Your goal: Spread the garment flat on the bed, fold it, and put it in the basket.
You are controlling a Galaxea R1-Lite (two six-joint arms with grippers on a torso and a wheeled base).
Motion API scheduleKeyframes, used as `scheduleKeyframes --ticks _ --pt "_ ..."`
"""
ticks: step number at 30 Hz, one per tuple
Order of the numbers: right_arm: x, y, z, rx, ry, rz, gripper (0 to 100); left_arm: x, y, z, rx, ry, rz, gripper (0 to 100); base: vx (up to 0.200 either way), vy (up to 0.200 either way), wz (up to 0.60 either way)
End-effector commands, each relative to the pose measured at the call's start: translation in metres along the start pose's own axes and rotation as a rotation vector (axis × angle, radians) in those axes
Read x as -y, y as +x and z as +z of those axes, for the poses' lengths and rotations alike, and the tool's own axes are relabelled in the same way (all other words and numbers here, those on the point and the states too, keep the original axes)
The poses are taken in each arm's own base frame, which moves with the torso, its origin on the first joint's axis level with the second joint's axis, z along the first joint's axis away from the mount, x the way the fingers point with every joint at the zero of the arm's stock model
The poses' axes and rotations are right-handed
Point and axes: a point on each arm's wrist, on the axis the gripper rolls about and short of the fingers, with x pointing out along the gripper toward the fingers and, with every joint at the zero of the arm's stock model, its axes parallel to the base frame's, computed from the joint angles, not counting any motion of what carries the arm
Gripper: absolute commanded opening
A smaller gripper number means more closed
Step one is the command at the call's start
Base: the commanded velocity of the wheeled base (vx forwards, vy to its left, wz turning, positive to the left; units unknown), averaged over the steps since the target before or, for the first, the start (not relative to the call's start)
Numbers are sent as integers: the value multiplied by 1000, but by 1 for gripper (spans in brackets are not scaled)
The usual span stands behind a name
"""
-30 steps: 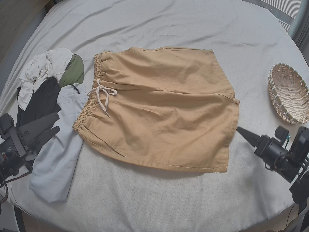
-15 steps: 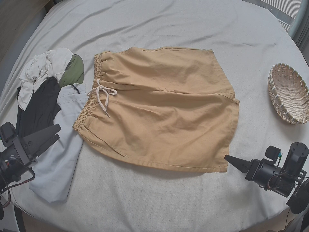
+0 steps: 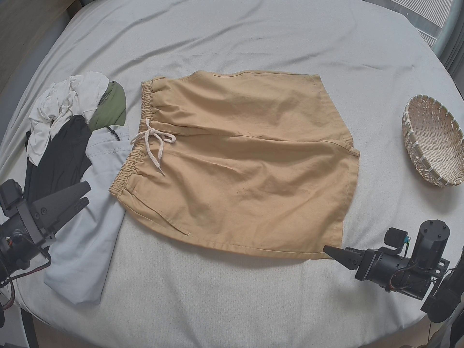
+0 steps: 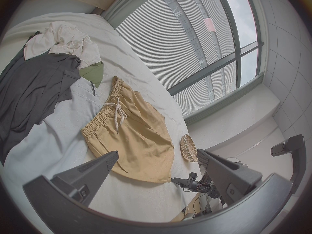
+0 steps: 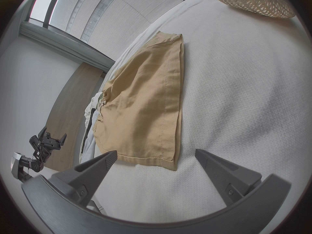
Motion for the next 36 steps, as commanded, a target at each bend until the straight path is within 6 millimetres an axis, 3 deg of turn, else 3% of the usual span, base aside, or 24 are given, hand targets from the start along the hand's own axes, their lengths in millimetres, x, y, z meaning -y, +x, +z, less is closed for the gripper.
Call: scheduleKeyframes --ticks 1,8,9,21,28,36 --pt "7 8 -9 -41 5 -28 100 1 0 2 6 5 -4 100 0 0 0" --pt "6 14 -10 -20 -1 -41 100 2 1 3 9 8 -8 100 0 0 0" --pt "6 14 -10 -20 -1 -41 0 2 1 4 11 10 -10 100 0 0 0" --pt "3 10 -7 1 1 -28 0 1 1 2 4 3 -2 100 0 0 0" --pt "-3 -7 5 87 -7 -24 0 -4 1 -2 -14 -20 18 100 0 0 0" --pt "-1 -24 8 83 6 -122 0 -23 6 -18 -92 -96 90 100 0 0 0"
